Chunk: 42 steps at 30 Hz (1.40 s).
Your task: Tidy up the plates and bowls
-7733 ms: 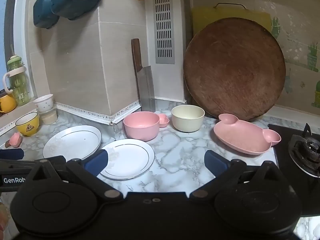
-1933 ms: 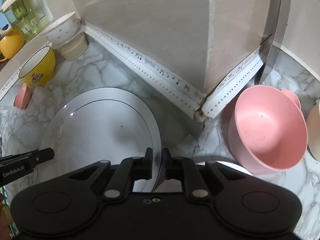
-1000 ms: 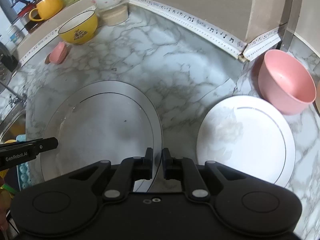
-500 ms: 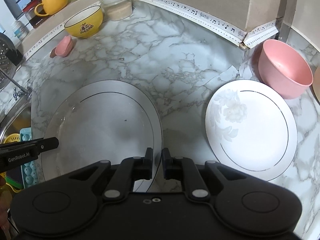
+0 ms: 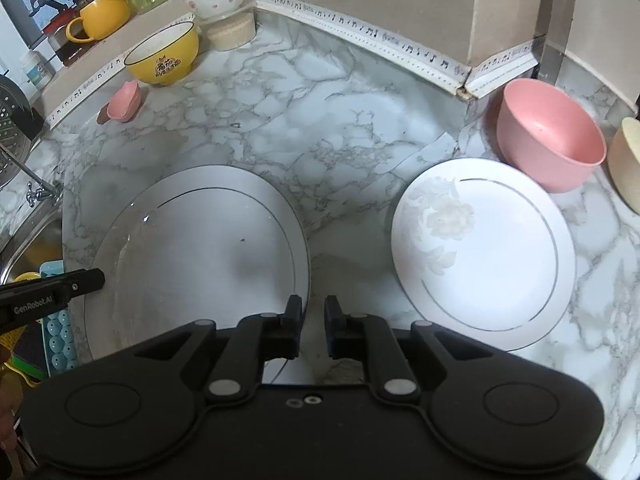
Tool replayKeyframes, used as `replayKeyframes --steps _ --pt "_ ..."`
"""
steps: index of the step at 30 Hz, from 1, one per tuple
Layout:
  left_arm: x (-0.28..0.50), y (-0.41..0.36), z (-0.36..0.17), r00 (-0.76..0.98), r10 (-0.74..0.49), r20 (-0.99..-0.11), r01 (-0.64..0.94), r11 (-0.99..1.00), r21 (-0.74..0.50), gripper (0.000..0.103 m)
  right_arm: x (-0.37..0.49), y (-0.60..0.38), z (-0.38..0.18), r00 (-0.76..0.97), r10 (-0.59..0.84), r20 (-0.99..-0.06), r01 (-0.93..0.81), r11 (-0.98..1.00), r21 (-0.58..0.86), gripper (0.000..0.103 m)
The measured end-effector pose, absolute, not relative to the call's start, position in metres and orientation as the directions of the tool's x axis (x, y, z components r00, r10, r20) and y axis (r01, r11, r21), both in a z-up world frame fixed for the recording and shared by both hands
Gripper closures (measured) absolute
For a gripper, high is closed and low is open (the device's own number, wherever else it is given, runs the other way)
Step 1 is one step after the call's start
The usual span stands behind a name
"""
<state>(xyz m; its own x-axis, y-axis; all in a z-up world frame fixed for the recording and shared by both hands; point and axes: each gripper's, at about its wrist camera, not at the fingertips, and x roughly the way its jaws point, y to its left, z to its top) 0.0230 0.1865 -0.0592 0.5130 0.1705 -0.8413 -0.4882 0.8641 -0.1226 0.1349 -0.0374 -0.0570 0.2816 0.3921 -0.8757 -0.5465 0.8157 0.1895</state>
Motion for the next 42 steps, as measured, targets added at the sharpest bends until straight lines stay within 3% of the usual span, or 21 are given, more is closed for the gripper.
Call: replayKeyframes --steps 5,15,18,20,22,42 --pt "0.020 0.185 -0.050 0.550 0.139 -0.824 -0.472 0.865 -0.169 0.085 0.133 -0.043 -0.048 0.293 0.423 -0.857 -0.546 0.810 0.213 0.092" --pt "0.026 0.163 -0.034 0.593 0.133 -0.794 -0.401 0.904 -0.148 0.083 0.123 -0.051 -0.032 0.339 0.453 -0.824 -0.574 0.794 0.200 0.092" --pt "0.029 0.155 -0.029 0.608 0.122 -0.784 -0.378 0.914 -0.151 0.069 0.123 -0.058 -0.030 0.346 0.454 -0.821 -0.564 0.800 0.205 0.092" --pt "0.031 0.149 -0.026 0.625 0.114 -0.772 -0.359 0.921 -0.155 0.044 0.123 -0.064 -0.028 0.357 0.450 -0.819 -0.553 0.808 0.203 0.092" --pt "0.034 0.143 -0.022 0.640 0.116 -0.760 -0.349 0.924 -0.153 0.033 0.124 -0.071 -0.027 0.368 0.448 -0.815 -0.544 0.814 0.202 0.092" --pt "0.097 0.083 -0.024 0.632 -0.008 -0.775 -0.184 0.970 -0.160 0.032 0.147 -0.145 -0.019 0.473 0.459 -0.752 -0.505 0.841 0.196 0.089"
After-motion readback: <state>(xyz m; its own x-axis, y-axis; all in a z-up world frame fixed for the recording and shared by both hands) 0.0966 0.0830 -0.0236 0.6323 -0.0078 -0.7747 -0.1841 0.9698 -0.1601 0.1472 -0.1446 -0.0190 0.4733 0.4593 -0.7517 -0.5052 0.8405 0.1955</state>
